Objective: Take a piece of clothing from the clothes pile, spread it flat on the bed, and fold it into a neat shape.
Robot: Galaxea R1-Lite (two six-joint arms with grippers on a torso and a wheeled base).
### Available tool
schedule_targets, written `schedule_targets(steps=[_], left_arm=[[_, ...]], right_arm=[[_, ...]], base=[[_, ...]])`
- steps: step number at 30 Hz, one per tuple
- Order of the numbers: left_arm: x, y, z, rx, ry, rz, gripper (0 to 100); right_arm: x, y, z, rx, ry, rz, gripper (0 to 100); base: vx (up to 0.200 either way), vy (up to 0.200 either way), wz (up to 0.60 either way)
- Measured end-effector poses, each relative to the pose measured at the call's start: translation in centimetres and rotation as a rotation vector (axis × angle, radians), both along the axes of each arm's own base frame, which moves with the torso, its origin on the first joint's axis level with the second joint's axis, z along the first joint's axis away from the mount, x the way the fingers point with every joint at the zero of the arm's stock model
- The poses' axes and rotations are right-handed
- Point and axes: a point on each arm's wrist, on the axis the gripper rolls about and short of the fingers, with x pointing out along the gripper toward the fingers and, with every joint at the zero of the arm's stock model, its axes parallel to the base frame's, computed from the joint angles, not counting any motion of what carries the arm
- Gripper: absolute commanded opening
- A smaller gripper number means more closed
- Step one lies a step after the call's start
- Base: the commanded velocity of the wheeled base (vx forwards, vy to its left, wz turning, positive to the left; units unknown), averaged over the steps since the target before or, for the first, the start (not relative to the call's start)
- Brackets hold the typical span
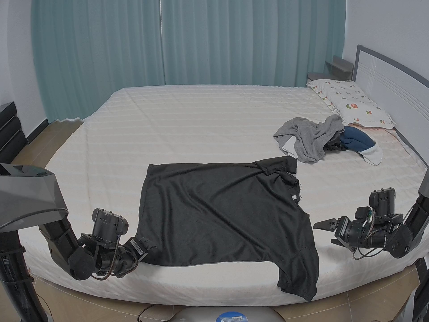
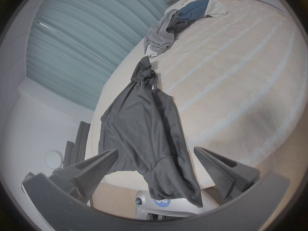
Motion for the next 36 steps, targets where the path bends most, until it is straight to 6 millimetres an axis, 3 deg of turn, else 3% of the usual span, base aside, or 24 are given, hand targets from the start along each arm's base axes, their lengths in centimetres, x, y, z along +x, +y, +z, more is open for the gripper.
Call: schedule_targets(steps=[11,12,22,36], left_arm=[[1.1,0.1,-0.9,0.026,-0.011,0.032,100],[1.1,0.1,-0.9,0.027,-0.011,0.033,0],[1.3,0.4,-1.3,0.036,-0.001,0.049,0],[0.5,1.0,-1.4,0.046,0.022,0.063,0]], right_arm=[[-0.2,0.0,-0.2,-0.002,0.011,0.003,100],[-0.2,0.0,-0.2,-0.002,0.012,0.004,100],[0.2,0.5,-1.5,-0.01,0.054,0.018,100],[3.4,0.3,-4.3,-0.005,0.094,-0.008,100]], base=[[0.0,0.0,0.0],[0.0,0.0,0.0],[0.0,0.0,0.0],[0.0,0.0,0.0]])
